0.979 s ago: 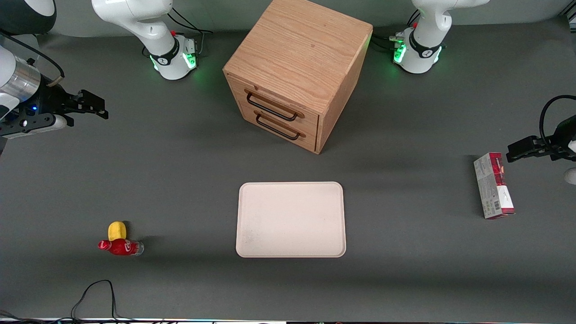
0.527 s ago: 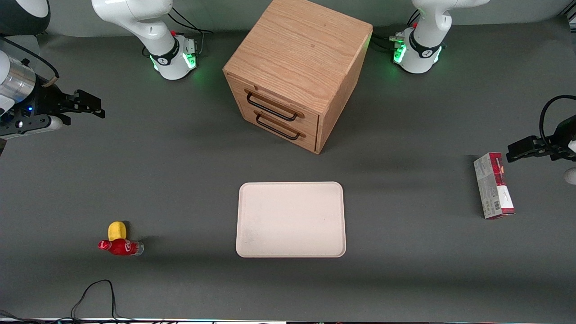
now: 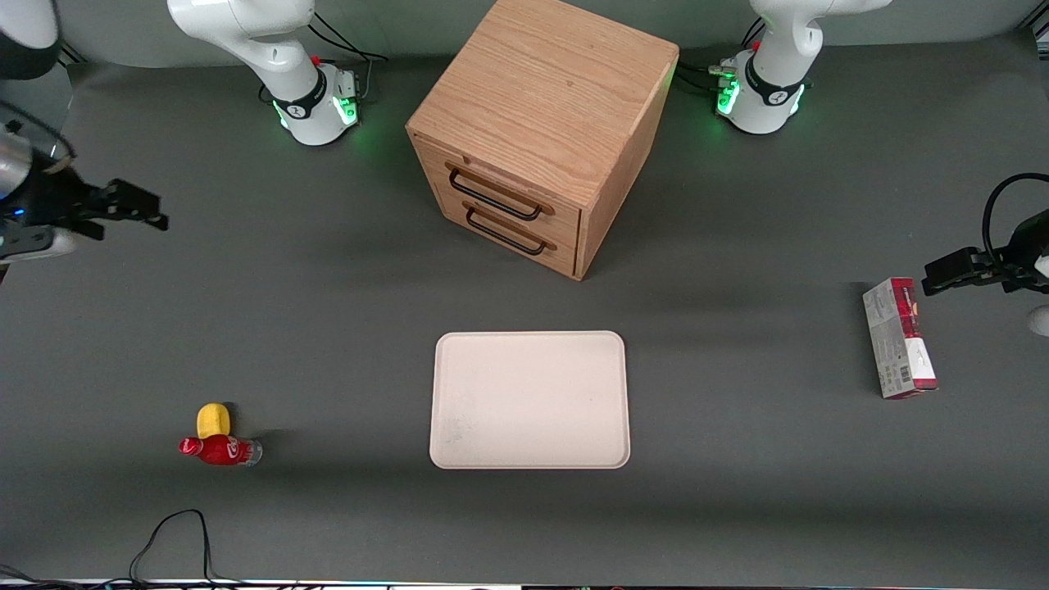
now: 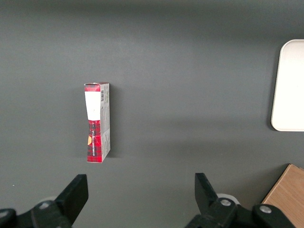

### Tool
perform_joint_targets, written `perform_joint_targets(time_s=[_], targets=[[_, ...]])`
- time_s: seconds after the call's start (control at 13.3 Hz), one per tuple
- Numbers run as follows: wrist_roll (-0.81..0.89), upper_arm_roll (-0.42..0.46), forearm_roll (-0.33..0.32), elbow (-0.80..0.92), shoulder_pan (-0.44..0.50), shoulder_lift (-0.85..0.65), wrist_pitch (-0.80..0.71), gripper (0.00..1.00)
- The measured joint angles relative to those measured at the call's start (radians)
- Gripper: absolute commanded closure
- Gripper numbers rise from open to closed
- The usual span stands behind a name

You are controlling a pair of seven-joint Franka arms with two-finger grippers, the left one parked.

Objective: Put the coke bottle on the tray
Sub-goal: 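Move the right gripper down toward the red Coca-Cola bottle, then close the right gripper on the red Coca-Cola bottle's cap end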

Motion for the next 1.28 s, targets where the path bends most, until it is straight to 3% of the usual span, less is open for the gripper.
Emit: perform_joint_targets(time_s=[0.53,0.98,1.28], targets=[[-0.001,-0.009,0.053,0.596,-0.079,0.547,-0.055,0.0],[-0.002,-0.007,0.057,0.643,-0.079,0.614,-0.058,0.0],[-0.01,-0.001,0.078,0.624,-0.077,0.697,0.077,0.0]])
